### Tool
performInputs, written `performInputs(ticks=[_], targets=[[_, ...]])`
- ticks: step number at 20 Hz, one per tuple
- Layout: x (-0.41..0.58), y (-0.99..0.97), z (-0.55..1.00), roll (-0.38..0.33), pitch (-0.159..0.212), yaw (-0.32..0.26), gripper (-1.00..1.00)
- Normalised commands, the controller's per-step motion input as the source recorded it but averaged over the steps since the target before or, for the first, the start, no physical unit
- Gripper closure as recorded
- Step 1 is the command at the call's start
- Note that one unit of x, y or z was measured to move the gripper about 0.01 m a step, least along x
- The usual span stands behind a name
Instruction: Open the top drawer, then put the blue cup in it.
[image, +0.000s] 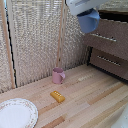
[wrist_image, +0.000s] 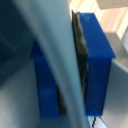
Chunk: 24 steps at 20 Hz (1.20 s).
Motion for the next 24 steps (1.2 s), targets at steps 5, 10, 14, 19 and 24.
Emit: performInputs(ticks=[5,10,14,19,24], targets=[[0.508,-0.07,0.84,-0.158,0.009,-0.192,1.00],[0.468,-0.57,0.97,-0.012,0.006,-0.114,1.00],[0.351,-0.63,0.91,0.000,-0.005,-0.131,1.00],[0.190,-0.26,0.50,0.167,-0.039,-0.143,1.00],[0.000,-0.04,0.17,0.334,0.022,-0.175,1.00]])
